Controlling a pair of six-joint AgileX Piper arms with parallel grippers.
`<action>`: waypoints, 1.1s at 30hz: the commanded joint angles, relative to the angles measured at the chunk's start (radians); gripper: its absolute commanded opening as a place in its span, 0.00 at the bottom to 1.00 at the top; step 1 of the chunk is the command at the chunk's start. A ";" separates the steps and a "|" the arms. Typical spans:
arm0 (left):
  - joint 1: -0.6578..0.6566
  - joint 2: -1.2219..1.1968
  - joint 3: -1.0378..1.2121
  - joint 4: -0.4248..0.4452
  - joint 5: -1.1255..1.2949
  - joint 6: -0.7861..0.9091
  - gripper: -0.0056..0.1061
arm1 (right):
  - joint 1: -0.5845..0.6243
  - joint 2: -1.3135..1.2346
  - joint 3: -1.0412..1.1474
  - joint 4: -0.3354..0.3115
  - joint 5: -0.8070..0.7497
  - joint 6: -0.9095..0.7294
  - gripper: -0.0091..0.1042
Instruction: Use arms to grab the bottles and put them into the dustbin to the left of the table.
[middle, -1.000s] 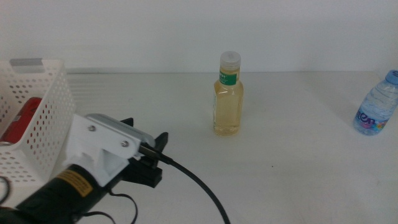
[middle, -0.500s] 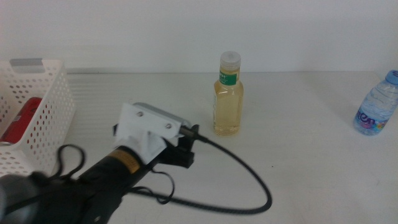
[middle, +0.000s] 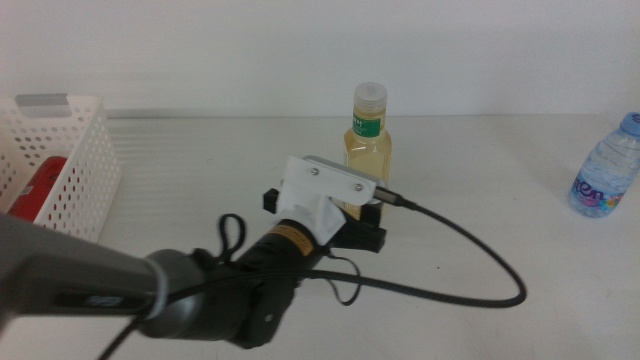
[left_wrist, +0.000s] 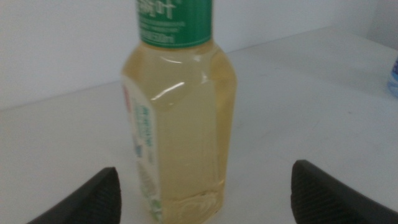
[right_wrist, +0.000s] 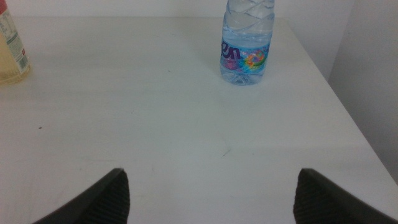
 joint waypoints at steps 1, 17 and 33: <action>-0.016 -0.011 -0.062 -0.050 -0.077 0.008 0.86 | 0.000 -0.027 -0.008 -0.014 -0.050 -0.013 0.78; 0.006 0.123 -0.287 -0.048 0.017 0.002 0.86 | 0.000 -0.027 -0.008 -0.014 -0.050 -0.013 0.78; 0.046 0.199 -0.362 -0.078 -0.044 0.022 0.86 | 0.000 -0.027 -0.008 -0.014 -0.050 -0.013 0.78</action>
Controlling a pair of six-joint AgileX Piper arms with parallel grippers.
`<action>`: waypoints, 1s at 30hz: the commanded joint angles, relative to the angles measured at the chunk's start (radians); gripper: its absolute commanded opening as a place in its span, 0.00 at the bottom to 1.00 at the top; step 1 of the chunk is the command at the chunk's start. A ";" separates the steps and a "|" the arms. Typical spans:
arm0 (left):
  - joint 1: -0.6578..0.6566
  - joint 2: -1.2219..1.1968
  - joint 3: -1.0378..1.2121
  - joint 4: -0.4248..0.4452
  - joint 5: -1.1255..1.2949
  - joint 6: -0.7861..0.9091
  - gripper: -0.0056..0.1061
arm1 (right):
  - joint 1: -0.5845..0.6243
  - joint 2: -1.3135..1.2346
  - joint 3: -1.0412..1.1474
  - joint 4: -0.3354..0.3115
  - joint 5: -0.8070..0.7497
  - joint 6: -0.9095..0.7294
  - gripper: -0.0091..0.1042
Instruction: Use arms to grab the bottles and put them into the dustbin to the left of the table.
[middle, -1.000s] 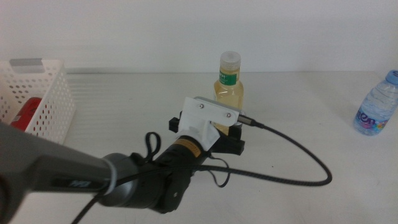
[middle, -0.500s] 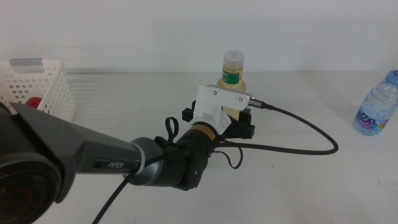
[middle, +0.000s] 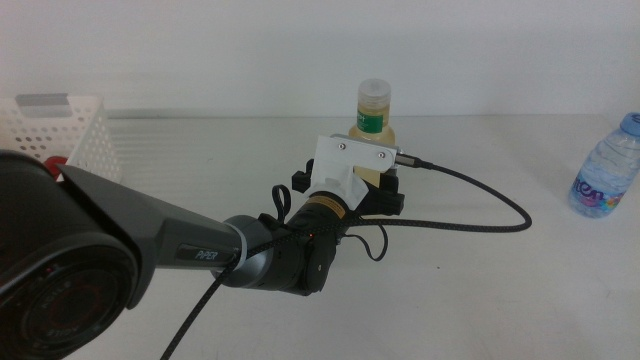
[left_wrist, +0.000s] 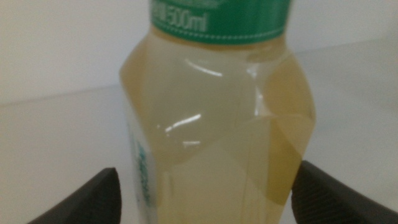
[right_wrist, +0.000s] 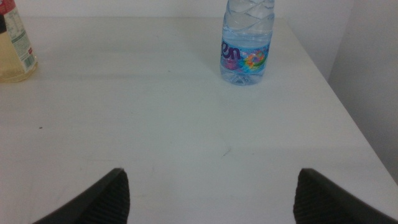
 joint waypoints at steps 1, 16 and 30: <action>0.006 -0.053 -0.029 0.007 -0.119 -0.002 0.86 | 0.000 -0.027 -0.008 -0.014 -0.050 -0.013 0.78; 0.031 -0.005 -0.108 0.010 -0.080 -0.029 0.86 | 0.000 -0.027 -0.008 -0.014 -0.050 -0.013 0.78; 0.036 0.071 -0.217 0.023 -0.065 -0.023 0.74 | 0.000 -0.027 -0.008 -0.014 -0.050 -0.013 0.78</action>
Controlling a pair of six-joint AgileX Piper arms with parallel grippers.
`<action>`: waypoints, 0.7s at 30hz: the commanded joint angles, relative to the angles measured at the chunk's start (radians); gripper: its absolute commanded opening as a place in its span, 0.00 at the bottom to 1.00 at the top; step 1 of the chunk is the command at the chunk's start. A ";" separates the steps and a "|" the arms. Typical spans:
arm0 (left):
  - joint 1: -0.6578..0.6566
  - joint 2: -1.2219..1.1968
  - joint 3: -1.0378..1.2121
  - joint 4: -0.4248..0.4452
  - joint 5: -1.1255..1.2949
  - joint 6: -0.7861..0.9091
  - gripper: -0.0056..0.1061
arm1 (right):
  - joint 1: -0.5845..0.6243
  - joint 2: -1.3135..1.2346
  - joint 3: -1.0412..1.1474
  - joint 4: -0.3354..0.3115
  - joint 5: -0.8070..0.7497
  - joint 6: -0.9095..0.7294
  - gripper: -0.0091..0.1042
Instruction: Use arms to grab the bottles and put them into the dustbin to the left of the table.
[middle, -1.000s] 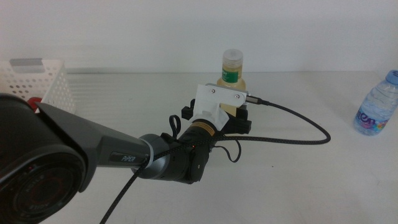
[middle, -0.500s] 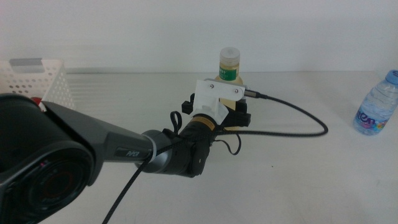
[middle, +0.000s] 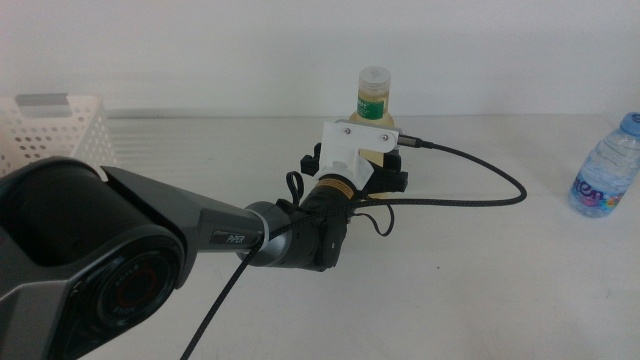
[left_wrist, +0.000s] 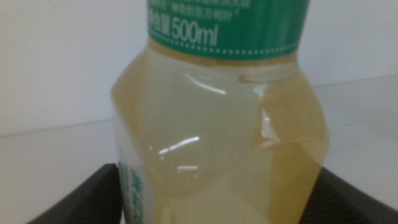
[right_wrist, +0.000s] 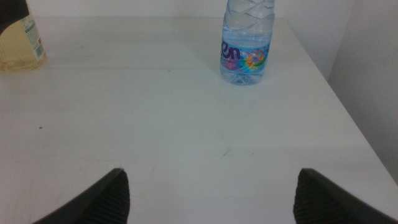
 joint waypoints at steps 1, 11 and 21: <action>0.001 -0.056 -0.027 0.012 -0.051 -0.011 0.67 | 0.000 -0.027 -0.008 -0.014 -0.050 -0.013 0.78; -0.001 -0.081 -0.011 0.041 -0.043 0.016 0.01 | 0.000 -0.027 -0.008 -0.014 -0.050 -0.013 0.78; -0.001 -0.278 0.155 0.043 -0.043 0.051 0.01 | 0.000 -0.027 -0.008 -0.014 -0.050 -0.013 0.78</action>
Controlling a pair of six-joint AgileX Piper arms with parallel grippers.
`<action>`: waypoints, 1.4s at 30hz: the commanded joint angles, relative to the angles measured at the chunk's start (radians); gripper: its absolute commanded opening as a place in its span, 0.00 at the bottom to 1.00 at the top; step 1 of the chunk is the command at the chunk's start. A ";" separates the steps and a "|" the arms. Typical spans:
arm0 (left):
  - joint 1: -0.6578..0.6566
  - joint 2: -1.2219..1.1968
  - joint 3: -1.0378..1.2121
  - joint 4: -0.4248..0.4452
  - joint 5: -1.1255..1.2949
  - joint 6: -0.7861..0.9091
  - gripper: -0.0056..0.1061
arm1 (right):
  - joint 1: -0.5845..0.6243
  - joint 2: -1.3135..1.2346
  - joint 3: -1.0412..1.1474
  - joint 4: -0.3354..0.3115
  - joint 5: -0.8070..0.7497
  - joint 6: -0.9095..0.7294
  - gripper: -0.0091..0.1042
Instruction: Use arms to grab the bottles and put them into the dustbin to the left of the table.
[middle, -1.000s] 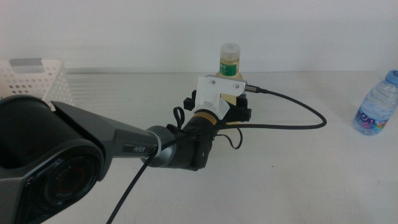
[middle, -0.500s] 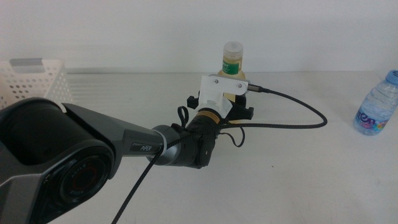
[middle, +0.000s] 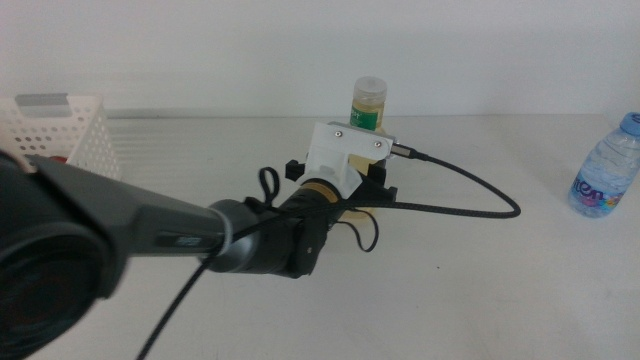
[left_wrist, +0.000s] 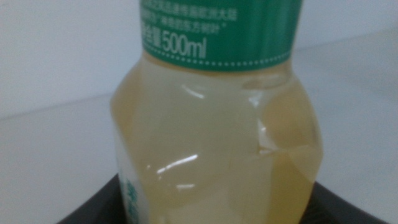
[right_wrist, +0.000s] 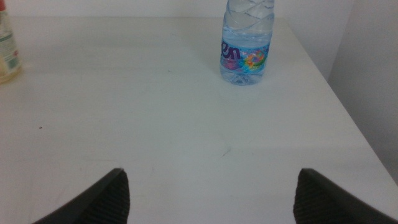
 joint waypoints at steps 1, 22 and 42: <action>-0.002 -0.148 0.014 0.016 -0.140 0.009 0.01 | 0.000 -0.027 -0.008 -0.014 -0.050 -0.013 0.78; 0.174 -0.696 0.093 -0.037 0.571 0.199 0.01 | 0.000 -0.027 -0.008 -0.014 -0.050 -0.013 0.78; 0.464 -0.800 0.066 0.111 1.050 -0.007 0.01 | 0.000 -0.027 -0.008 -0.014 -0.050 -0.013 0.78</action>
